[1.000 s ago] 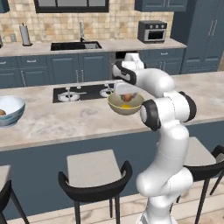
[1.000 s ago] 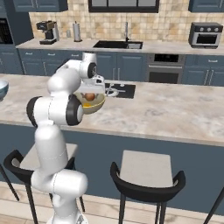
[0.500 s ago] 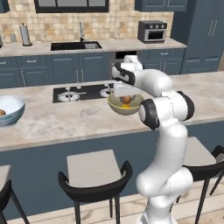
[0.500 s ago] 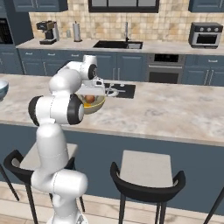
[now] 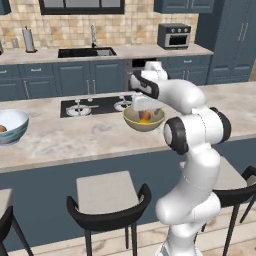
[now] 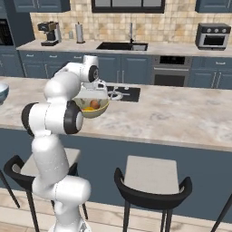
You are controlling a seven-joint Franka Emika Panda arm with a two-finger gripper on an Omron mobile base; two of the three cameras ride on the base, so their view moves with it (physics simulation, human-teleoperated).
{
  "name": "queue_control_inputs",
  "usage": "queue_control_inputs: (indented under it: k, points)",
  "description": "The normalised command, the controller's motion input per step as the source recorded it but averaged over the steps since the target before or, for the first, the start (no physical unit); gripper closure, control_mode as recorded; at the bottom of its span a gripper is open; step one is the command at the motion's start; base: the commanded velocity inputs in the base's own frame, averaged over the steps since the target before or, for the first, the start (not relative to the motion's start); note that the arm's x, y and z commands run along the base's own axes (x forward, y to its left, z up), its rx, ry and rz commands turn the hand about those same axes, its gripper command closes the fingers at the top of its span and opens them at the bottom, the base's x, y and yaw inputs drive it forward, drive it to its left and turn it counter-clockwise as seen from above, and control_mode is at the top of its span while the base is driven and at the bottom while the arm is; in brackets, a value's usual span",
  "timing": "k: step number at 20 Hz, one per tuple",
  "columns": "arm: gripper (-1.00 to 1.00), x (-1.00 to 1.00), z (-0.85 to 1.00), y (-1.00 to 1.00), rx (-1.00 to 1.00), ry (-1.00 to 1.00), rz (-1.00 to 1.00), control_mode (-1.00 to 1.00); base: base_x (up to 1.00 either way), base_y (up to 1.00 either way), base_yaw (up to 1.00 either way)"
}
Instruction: Take the fruits from the plate on the dining counter and place two fruits in each bowl.
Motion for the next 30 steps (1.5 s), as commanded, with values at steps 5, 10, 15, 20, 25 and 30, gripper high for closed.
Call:
queue_control_inputs:
  k: [5, 10, 15, 20, 25, 30]
  points:
    - [-1.0, -1.0, 0.53, 0.0, 0.0, -0.26, -0.01, -1.0, 0.0, 0.0, 0.0]
    - [-1.0, -1.0, 0.63, 0.0, 0.0, -0.08, -0.09, -1.0, 0.0, 0.0, 0.0]
    - [-1.0, -1.0, 0.51, -0.01, 0.0, -0.05, -0.14, -1.0, 0.0, 0.0, 0.0]
    - [-1.0, -1.0, 0.44, -0.07, 0.0, 0.0, -0.1, -1.0, 0.0, 0.0, 0.0]
    - [-1.0, -1.0, 0.21, -0.23, 0.0, -0.03, -0.01, -1.0, 0.0, 0.0, 0.0]
    - [-1.0, -0.97, 0.17, 0.01, 0.0, -0.14, 0.0, -1.0, 0.0, 0.0, 0.0]
